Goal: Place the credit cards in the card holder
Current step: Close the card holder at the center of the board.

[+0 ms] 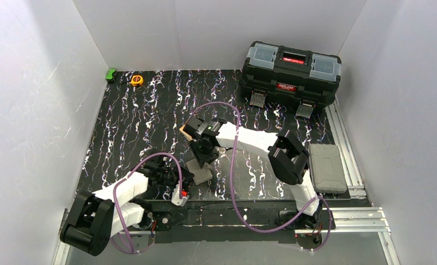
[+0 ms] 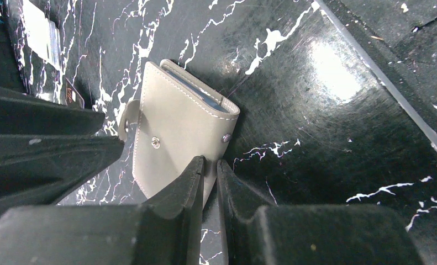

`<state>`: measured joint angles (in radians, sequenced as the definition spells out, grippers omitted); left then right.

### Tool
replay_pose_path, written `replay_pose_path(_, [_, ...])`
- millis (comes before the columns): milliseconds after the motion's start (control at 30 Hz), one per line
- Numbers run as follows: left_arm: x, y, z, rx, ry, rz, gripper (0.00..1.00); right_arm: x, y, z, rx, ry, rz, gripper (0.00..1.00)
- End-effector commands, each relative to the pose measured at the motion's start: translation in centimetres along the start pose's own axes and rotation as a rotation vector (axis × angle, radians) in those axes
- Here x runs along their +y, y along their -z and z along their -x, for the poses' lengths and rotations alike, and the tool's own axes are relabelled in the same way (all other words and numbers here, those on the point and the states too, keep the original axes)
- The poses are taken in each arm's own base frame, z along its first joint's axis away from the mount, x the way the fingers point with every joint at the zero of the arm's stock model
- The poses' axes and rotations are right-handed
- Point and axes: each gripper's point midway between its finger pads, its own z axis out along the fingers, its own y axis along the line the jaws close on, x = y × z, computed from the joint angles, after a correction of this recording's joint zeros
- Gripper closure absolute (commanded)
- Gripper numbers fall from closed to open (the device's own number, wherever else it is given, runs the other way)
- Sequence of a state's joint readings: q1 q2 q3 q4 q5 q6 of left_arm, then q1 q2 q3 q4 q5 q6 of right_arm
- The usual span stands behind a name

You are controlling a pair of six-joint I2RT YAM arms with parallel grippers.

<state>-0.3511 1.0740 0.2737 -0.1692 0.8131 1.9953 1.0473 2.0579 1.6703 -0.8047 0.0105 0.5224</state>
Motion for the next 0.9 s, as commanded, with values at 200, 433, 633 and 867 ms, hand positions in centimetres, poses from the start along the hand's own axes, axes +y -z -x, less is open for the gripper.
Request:
replay_pose_path(200, [-1.5,-0.1,0.2,0.0,0.056,-0.036,0.9,-0.8,-0.3,-0.2,0.009,0.096,-0.139,0.52])
replay_pose_path(433, [-1.5,-0.1,0.2,0.002,0.057,-0.034,0.9,-0.5,-0.5,0.3,-0.006,0.102,-0.145,0.56])
replay_pose_path(633, [-1.6,-0.1,0.3,-0.002,0.058,-0.034,0.9,-0.4,-0.1,0.9,-0.029,0.101,-0.15,0.6])
replay_pose_path(867, [-1.7,-0.1,0.3,-0.001,0.056,-0.034,0.9,-0.3,0.2,1.3,-0.042,0.099,-0.15,0.64])
